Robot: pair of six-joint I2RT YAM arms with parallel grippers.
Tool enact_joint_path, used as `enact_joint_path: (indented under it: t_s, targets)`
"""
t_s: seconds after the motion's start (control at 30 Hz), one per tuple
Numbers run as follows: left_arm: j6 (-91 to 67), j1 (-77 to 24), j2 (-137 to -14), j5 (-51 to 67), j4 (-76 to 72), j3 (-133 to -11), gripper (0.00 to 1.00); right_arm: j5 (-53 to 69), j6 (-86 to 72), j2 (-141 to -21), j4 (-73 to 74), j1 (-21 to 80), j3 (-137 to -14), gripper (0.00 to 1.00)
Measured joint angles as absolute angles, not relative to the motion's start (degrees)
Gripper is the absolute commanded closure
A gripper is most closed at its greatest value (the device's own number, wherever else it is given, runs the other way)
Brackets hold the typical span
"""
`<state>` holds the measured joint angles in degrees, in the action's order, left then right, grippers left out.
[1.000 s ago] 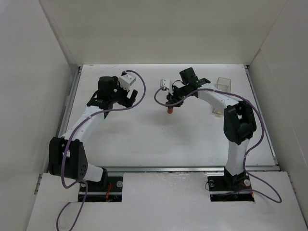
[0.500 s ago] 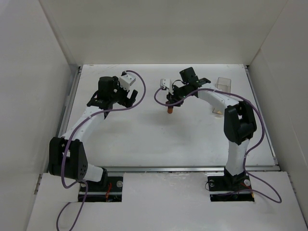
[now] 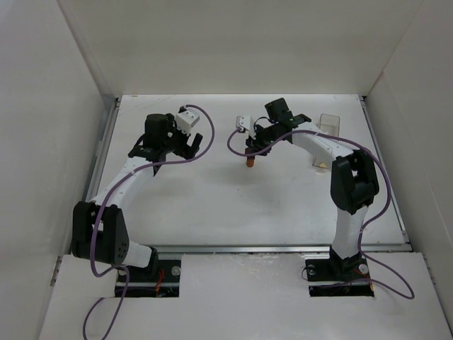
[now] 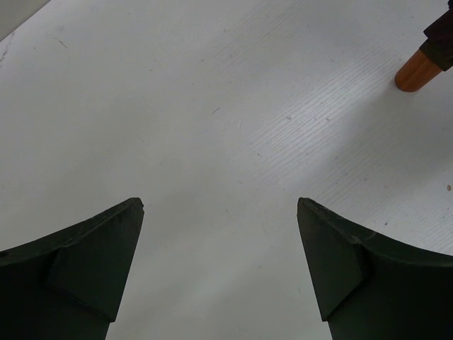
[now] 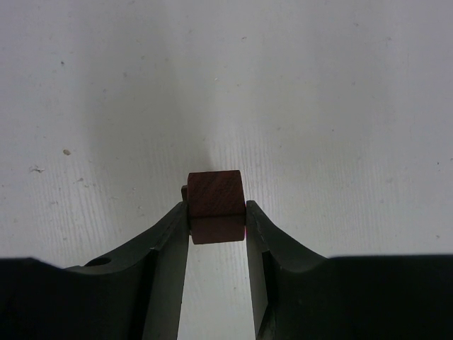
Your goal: Build the wood block tower
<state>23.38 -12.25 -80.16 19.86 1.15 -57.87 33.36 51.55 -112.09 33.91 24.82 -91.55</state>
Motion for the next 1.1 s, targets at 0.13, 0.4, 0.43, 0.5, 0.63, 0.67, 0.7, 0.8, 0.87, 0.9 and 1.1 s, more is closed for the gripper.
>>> enact_joint_path:
  t_s: [0.13,0.4,0.43,0.5,0.63,0.67,0.7,0.8,0.87,0.9,1.1]
  targets:
    - [23.4,-12.3,-80.2,19.9,1.1,-57.6,0.12,33.3,52.2,-112.1,34.3,24.8,-91.5,0.76]
    - [23.4,-12.3,-80.2,19.9,1.1,-57.6,0.10,33.3,53.3,-112.1,34.5,24.8,-91.3,0.76]
    - [23.4,-12.3,-80.2,19.9,1.1,-57.6,0.10,33.3,53.4,-112.1,34.6,24.8,-91.3,0.76]
    - [23.4,-12.3,-80.2,19.9,1.1,-57.6,0.10,33.3,53.8,-112.1,34.6,24.8,-91.3,0.76]
    - [23.4,-12.3,-80.2,19.9,1.1,-57.6,0.10,33.3,54.3,-112.1,34.6,24.8,-91.3,0.76]
    - [23.4,-12.3,-80.2,19.9,1.1,-57.6,0.10,33.3,54.3,-112.1,34.6,24.8,-91.3,0.76]
    - [23.4,-12.3,-80.2,19.9,1.1,-57.6,0.10,33.3,54.3,-112.1,34.6,24.8,-91.3,0.76]
    - [23.4,-12.3,-80.2,19.9,1.1,-57.6,0.10,33.3,54.5,-112.1,34.6,24.8,-91.3,0.76]
    - [23.4,-12.3,-80.2,19.9,1.1,-57.6,0.10,33.2,54.5,-112.1,34.8,24.8,-91.3,0.75]
    - [23.4,-12.3,-80.2,19.9,1.1,-57.6,0.10,33.2,54.5,-112.1,34.9,24.8,-91.3,0.75]
    - [23.4,-12.3,-80.2,19.9,1.1,-57.6,0.10,33.3,54.5,-112.1,35.6,24.8,-91.3,0.75]
